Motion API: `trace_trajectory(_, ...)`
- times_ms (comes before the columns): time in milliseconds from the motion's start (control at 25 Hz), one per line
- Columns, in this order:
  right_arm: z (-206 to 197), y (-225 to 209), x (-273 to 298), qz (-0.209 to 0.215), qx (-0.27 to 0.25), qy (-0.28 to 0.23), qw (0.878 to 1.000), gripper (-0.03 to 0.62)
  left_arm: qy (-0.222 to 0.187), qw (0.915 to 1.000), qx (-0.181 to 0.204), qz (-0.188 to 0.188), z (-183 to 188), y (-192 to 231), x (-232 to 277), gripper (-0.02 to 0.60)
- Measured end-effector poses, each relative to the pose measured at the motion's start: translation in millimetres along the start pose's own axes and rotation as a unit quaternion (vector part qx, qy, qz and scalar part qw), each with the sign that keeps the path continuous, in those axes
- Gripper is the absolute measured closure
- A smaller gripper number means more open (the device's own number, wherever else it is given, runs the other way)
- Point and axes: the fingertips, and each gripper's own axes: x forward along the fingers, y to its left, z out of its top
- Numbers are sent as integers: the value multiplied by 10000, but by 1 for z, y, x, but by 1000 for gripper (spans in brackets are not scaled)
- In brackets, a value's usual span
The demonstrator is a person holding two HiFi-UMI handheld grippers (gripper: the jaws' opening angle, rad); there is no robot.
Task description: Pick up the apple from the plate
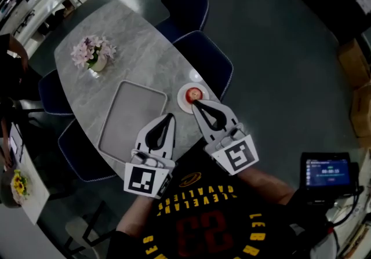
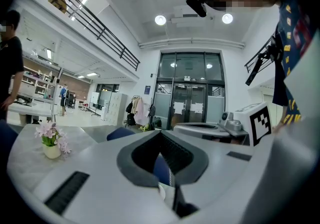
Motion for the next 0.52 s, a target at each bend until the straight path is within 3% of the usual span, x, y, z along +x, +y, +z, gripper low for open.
trace_trajectory(200, -8, 14, 21, 151, 31, 144, 9998, 588, -59, 9998, -32, 168, 2, 24, -12, 580)
trace_trajectory(360, -9, -11, 34, 122, 90, 57, 9999, 588, 46, 9998, -148, 140, -4, 33, 17, 580)
trace_trajectory(520, -33, -58, 64, 724, 410, 109, 9965, 588, 345, 9966, -204, 724, -18, 44, 72, 580)
